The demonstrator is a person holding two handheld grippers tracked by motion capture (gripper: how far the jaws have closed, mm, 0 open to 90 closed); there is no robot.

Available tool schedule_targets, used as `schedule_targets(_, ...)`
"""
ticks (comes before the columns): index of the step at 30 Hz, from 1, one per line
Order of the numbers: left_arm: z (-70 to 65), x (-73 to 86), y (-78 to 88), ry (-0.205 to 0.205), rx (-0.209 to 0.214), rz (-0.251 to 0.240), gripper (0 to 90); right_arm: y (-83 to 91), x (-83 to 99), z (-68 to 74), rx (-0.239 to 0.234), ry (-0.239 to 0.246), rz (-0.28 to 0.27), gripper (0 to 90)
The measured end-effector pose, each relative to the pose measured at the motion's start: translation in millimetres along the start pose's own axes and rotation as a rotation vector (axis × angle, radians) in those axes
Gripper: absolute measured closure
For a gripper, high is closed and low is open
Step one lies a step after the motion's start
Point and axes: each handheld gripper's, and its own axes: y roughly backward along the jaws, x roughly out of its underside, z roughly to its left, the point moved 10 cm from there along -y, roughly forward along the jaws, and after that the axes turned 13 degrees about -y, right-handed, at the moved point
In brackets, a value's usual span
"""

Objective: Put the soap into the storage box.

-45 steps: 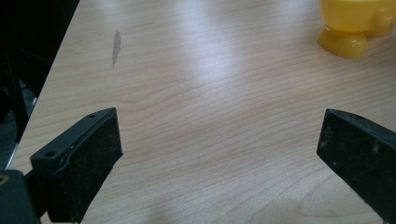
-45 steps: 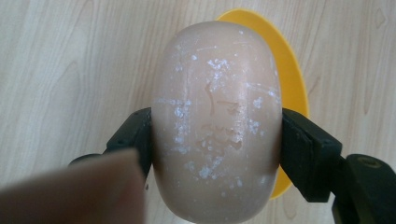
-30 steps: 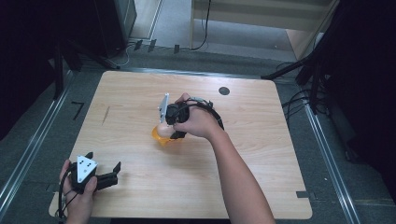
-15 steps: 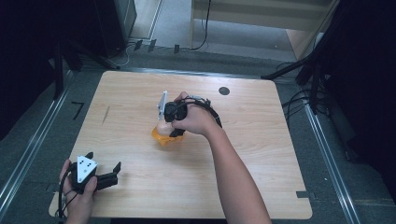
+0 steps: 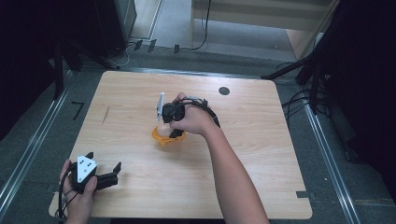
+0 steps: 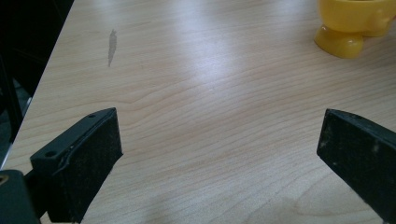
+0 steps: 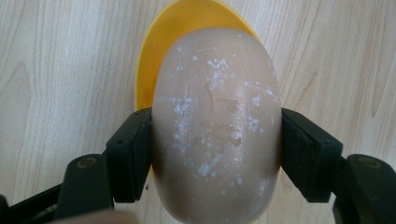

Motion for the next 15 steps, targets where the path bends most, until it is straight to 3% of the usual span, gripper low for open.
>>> schedule_targets(15,0.0,0.1,0.0,-0.001,0.0,0.002,0.3,-1.4,2.7,-1.1,0.002,0.0,0.019,32.9)
